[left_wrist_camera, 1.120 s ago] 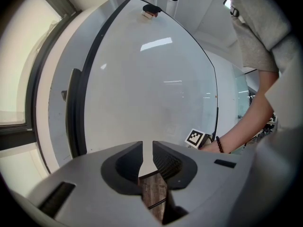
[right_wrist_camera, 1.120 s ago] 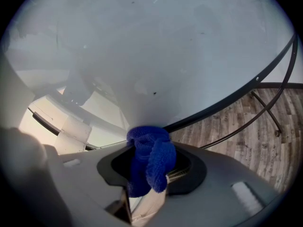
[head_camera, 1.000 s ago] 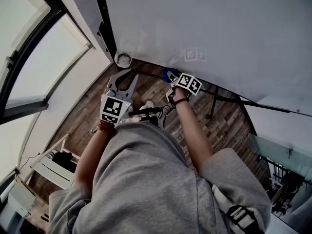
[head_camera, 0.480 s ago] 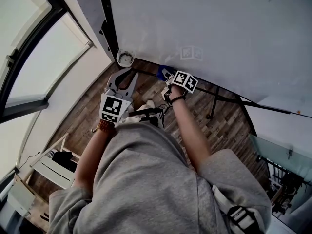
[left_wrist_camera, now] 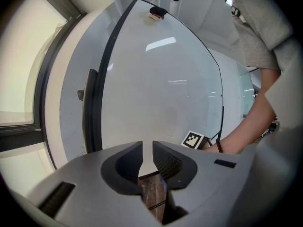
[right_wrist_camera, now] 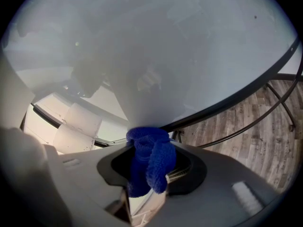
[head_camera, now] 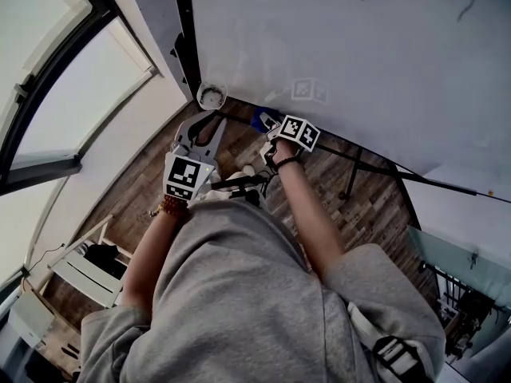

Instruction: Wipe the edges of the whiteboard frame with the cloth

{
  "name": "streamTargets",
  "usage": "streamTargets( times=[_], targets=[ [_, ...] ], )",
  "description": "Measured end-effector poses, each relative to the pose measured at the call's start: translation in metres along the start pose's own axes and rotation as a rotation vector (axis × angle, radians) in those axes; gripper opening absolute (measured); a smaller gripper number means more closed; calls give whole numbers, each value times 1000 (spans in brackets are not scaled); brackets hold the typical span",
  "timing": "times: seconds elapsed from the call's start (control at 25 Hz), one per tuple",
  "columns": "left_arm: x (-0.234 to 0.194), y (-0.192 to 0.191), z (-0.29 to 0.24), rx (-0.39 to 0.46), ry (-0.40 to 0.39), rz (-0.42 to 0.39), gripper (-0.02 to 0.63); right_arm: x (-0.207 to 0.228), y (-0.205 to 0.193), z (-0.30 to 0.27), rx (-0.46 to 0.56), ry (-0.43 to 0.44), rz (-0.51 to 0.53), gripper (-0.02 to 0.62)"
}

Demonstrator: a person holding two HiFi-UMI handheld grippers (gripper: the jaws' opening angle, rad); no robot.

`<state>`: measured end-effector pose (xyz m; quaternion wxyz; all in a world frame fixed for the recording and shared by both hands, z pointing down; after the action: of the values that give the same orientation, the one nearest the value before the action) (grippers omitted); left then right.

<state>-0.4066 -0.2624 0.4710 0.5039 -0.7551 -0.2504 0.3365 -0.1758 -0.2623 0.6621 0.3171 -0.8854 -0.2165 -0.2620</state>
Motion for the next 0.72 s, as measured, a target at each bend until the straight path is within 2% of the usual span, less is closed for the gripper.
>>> streamTargets(
  times=[0.72],
  targets=[
    [-16,6,2,12,31,4,54,-36,-6,-25,-19,47,-15,170]
  ],
)
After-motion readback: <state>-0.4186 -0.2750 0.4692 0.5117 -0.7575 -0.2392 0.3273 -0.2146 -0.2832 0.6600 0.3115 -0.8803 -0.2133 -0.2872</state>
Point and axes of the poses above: the fingertips, and each gripper's own axes: z backward along the fingers, x to its right, y out of its top, the point moved 6 cm from there along z, backward along the fingers, and after that the axes turned 12 degrees about z, right-handed, at the moved point
